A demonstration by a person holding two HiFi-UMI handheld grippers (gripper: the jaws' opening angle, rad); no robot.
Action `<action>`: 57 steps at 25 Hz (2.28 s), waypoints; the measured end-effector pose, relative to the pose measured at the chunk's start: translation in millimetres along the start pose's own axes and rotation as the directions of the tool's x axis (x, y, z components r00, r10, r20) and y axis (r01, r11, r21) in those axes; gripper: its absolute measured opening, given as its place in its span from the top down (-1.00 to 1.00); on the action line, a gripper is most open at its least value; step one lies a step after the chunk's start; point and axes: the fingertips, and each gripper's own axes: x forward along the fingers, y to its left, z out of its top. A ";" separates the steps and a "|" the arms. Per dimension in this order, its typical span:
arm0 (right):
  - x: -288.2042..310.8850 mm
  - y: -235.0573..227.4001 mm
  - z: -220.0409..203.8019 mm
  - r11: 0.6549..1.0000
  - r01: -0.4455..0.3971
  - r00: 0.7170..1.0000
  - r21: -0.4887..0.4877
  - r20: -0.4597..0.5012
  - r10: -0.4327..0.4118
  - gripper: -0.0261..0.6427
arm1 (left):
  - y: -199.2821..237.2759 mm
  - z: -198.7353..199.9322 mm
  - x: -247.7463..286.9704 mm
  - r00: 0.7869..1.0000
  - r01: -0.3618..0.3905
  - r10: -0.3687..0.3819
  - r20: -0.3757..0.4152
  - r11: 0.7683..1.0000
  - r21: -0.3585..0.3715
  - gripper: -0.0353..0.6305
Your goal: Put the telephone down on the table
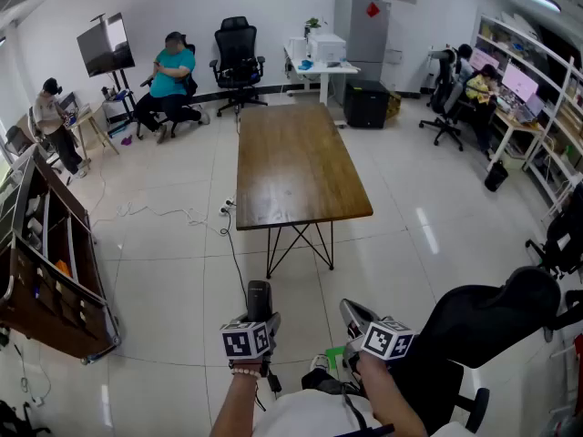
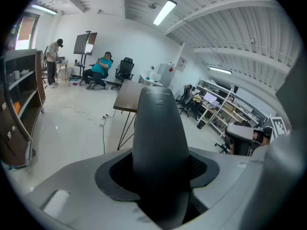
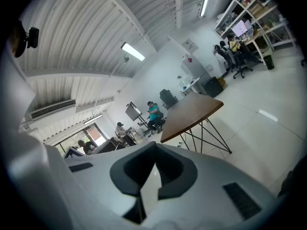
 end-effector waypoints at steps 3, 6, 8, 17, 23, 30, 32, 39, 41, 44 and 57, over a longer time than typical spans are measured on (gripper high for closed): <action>6.1 -0.5 3.1 1.000 -0.005 1.000 0.005 0.001 0.005 0.92 | 1.4 4.7 3.6 1.000 0.001 -0.001 -0.002 1.000 0.000 0.06; 10.9 -3.3 5.4 1.000 -0.005 1.000 0.011 0.001 0.005 0.92 | 2.1 10.0 6.9 1.000 -0.003 0.003 -0.005 1.000 0.006 0.06; 14.7 -6.0 6.8 1.000 -0.006 1.000 0.016 0.001 0.006 0.92 | 2.9 13.0 10.4 1.000 -0.005 0.005 -0.007 1.000 0.009 0.06; 40.1 -24.4 29.9 0.999 -0.014 1.000 0.032 0.004 0.013 0.92 | -1.7 41.5 39.0 1.000 -0.010 0.010 -0.016 1.000 0.027 0.06; 52.4 -50.9 53.8 0.999 -0.014 1.000 0.036 0.011 0.014 0.92 | -10.9 67.5 68.3 1.000 -0.016 0.016 -0.008 0.999 0.035 0.06; 53.0 -90.1 91.4 0.999 -0.001 1.000 0.033 0.019 0.001 0.92 | -32.3 100.6 102.8 1.000 -0.027 0.026 0.014 0.999 0.027 0.06; 54.7 -99.6 95.3 0.999 0.003 1.000 0.037 0.014 -0.004 0.92 | -37.3 104.8 110.8 0.999 -0.029 0.028 0.015 0.999 0.025 0.06; 72.2 -121.2 105.9 0.998 0.010 1.000 0.067 0.020 -0.011 0.92 | -41.2 117.3 138.2 1.000 -0.027 0.028 -0.013 0.999 0.042 0.06; 78.3 -127.7 107.5 0.997 0.015 1.000 0.074 0.021 -0.017 0.92 | -38.4 122.2 147.5 0.999 -0.031 0.032 -0.020 0.999 0.044 0.06; 86.5 -139.0 112.9 0.995 0.030 0.999 0.090 0.032 -0.033 0.92 | -36.7 134.5 162.4 0.999 -0.027 0.028 -0.027 0.998 0.055 0.06; 173.0 -153.4 163.1 0.991 0.076 0.995 0.106 0.060 -0.083 0.92 | -4.4 221.2 225.6 0.998 0.020 -0.015 -0.058 0.996 0.085 0.06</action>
